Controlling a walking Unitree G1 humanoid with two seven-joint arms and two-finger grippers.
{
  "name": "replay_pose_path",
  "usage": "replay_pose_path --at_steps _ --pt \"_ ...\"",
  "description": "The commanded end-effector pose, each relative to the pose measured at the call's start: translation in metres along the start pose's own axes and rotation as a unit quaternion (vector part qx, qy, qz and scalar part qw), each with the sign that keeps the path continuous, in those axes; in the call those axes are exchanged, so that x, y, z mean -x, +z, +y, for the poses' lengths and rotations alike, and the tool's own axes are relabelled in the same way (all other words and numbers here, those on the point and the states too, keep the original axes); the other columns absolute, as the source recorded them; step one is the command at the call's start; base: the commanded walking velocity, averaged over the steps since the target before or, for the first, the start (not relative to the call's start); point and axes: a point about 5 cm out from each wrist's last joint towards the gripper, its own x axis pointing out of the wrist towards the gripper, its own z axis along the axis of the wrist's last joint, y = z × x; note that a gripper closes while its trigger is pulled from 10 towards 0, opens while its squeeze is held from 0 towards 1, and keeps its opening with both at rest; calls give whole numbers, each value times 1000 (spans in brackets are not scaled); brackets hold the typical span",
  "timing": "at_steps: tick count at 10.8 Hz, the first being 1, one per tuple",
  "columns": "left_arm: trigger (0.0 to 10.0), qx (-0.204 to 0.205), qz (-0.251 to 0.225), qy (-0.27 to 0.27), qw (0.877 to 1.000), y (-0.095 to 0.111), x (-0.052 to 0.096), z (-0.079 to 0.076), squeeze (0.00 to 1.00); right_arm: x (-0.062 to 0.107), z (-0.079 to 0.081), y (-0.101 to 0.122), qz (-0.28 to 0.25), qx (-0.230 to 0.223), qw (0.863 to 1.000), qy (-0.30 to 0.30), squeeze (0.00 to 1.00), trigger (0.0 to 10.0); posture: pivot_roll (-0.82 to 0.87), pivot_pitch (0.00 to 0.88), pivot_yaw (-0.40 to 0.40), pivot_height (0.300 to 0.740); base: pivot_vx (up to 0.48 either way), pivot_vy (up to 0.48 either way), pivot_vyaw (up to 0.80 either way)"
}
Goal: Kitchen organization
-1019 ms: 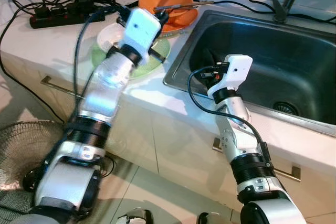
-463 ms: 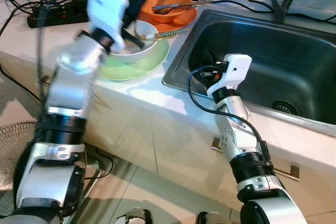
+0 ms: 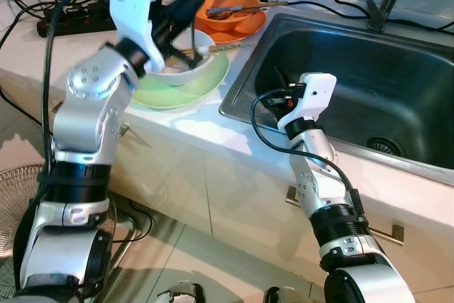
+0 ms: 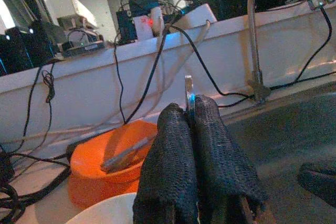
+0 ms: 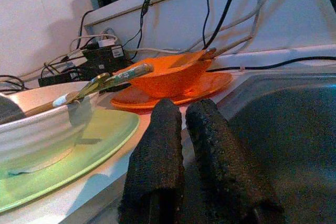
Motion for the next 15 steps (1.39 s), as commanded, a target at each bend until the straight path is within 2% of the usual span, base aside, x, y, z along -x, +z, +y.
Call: replay_pose_path --at_steps 1,3,4,5,6,7,8,9,11,13,14,15 --pt "10000 -7 -20 -19 1000 13 -1 -4 0 -1 1 -2 4 -4 1000 4 0 10000 62 59 23 740 0 0 0" --pt "10000 -14 -54 -3 998 33 -2 2 0 -1 1 -2 4 -4 1000 4 0 10000 62 58 22 740 0 0 0" --pt "10000 -12 -90 -2 996 49 -2 1 0 -1 0 -3 6 -2 1000 3 0 10000 64 57 23 740 0 0 0" --pt "10000 -1 -122 0 992 63 -1 1 0 0 0 -3 6 -1 1000 3 0 10000 66 54 22 740 0 0 0" --pt "10000 14 -139 2 990 67 -1 1 0 -1 0 -3 6 -1 1000 3 0 10000 66 54 23 740 0 0 0" --pt "10000 56 -163 8 985 69 -2 2 0 -1 0 -3 6 -1 1000 2 0 10000 63 54 25 740 0 0 0" --pt "10000 93 -169 10 981 63 -4 -1 0 -1 -1 -3 5 1 1000 -2 0 10000 63 54 26 740 0 0 0" --pt "10000 164 -176 12 971 49 -9 -8 0 -1 -13 0 3 14 1000 -23 0 10000 60 54 26 740 0 0 0" --pt "10000 202 -171 17 964 38 -13 -14 0 -2 -30 8 -7 31 998 -48 0 10000 52 55 32 740 0 0 0" --pt "10000 226 -160 4 961 29 -19 -24 0 -5 -57 36 -46 60 994 -82 0 10000 38 58 42 740 0 0 0" --pt "10000 235 -158 0 959 27 -20 -27 0 -6 -62 43 -57 66 992 -85 141 10000 40 58 44 740 0 0 0" --pt "10000 263 -146 -11 954 18 -24 -37 0 -9 -60 59 -81 79 991 -66 1000 10000 36 58 49 740 0 0 0"
